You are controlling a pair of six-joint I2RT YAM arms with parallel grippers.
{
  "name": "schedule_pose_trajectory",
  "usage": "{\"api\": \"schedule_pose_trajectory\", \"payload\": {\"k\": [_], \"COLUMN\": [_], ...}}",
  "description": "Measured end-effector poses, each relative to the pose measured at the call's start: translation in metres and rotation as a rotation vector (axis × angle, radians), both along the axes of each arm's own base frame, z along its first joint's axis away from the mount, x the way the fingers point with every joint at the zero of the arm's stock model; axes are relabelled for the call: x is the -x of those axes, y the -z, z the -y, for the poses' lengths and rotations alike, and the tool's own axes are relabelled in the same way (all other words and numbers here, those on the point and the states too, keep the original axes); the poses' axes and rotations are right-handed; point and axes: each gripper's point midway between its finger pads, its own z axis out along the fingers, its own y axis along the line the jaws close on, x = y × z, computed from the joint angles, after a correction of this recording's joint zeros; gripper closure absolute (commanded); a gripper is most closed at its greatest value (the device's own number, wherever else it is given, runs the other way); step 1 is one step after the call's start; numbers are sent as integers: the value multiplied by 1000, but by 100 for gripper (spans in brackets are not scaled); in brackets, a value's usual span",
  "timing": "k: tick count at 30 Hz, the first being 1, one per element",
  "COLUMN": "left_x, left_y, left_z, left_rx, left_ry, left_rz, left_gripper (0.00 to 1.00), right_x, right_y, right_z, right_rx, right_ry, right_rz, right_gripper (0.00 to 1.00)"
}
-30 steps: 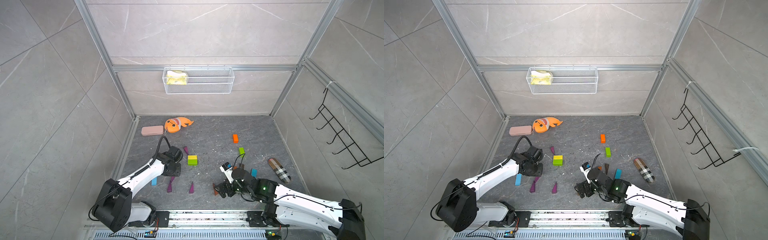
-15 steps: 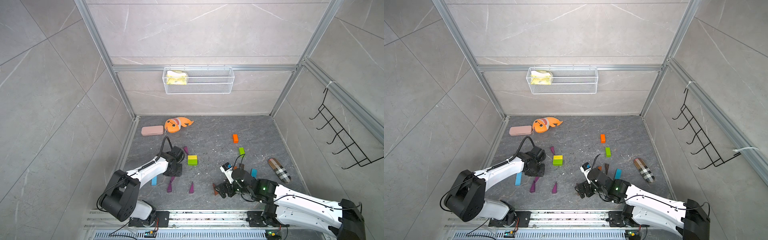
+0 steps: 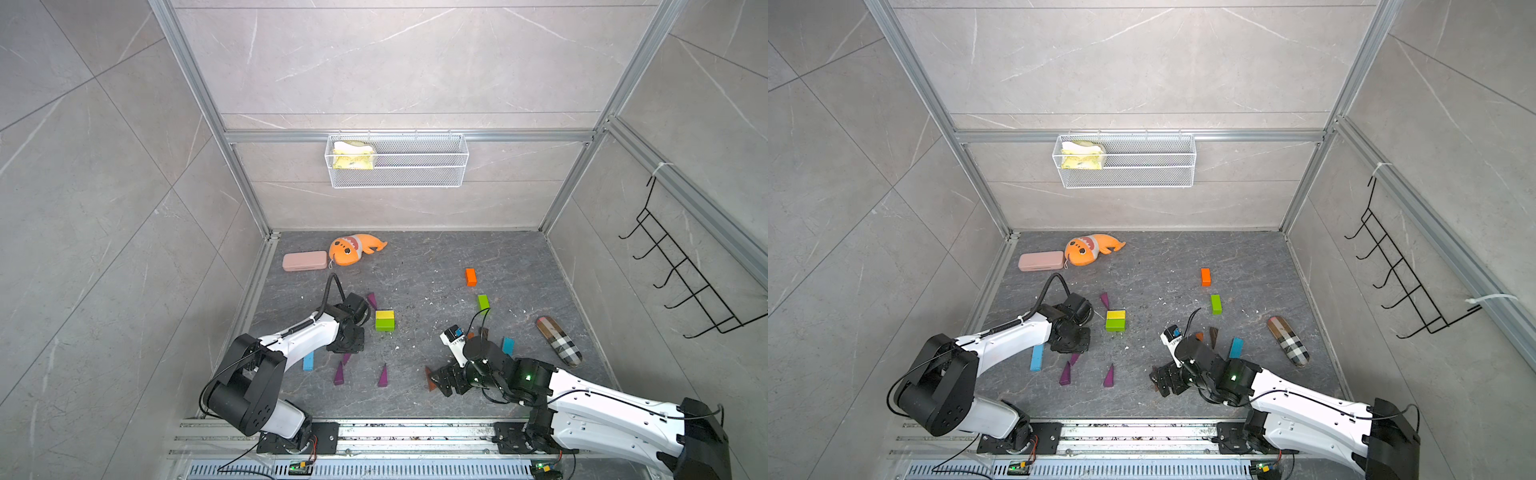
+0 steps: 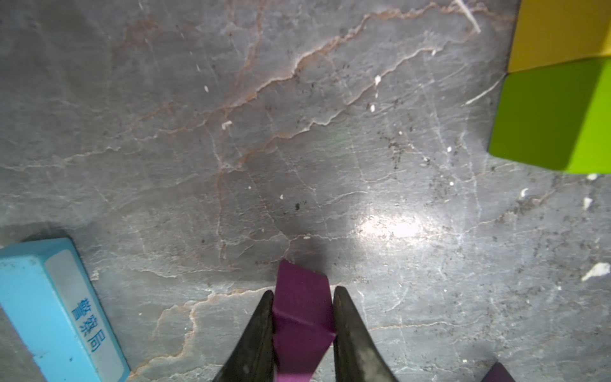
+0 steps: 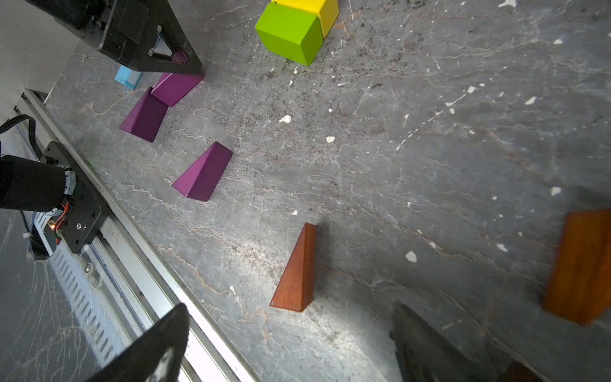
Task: Assemble a small pinwheel with building blocks
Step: Pick up the building block from the center of the board.
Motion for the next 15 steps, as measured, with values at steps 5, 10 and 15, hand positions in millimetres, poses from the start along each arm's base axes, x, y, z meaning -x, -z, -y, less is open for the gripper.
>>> {"api": "schedule_pose_trajectory", "payload": {"k": [5, 10, 15], "left_x": [0, 2, -15], "left_y": [0, -2, -31], "left_z": [0, 6, 25], "left_rx": [3, 26, 93], "left_ry": [-2, 12, 65], "left_rz": [0, -1, 65], "left_gripper": [81, 83, 83], "right_x": [1, -1, -7], "right_y": [3, 3, 2], "right_z": [1, 3, 9], "right_rx": [7, 18, 47], "right_ry": [-2, 3, 32], "right_rz": [-1, 12, 31], "right_gripper": [4, 2, 0]}}
